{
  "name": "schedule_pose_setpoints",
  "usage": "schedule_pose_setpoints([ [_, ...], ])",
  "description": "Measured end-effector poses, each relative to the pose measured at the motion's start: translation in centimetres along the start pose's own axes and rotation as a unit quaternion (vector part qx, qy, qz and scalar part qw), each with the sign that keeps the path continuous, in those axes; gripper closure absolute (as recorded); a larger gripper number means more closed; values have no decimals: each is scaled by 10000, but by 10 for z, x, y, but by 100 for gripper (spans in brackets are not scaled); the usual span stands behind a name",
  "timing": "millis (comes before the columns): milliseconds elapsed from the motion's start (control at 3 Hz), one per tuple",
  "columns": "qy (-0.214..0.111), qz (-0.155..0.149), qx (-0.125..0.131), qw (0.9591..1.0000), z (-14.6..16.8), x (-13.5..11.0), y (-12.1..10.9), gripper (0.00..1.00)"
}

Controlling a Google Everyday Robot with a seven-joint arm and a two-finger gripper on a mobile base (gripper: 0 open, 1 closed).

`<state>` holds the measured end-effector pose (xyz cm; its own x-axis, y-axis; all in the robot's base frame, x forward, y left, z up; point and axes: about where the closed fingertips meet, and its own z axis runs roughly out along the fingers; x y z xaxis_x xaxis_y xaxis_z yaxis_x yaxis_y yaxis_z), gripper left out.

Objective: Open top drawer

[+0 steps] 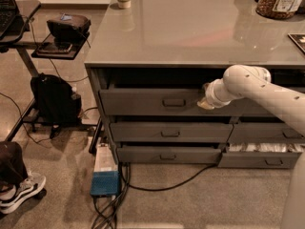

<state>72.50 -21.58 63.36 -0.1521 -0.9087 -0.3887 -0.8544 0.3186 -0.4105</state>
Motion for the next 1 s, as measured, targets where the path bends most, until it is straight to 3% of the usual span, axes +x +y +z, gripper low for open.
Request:
schedule_pose_setpoints([
  [333, 2, 0, 0, 10000, 0, 0, 0, 100],
  [1000, 617, -59, 158, 9980, -12, 5, 4, 100],
])
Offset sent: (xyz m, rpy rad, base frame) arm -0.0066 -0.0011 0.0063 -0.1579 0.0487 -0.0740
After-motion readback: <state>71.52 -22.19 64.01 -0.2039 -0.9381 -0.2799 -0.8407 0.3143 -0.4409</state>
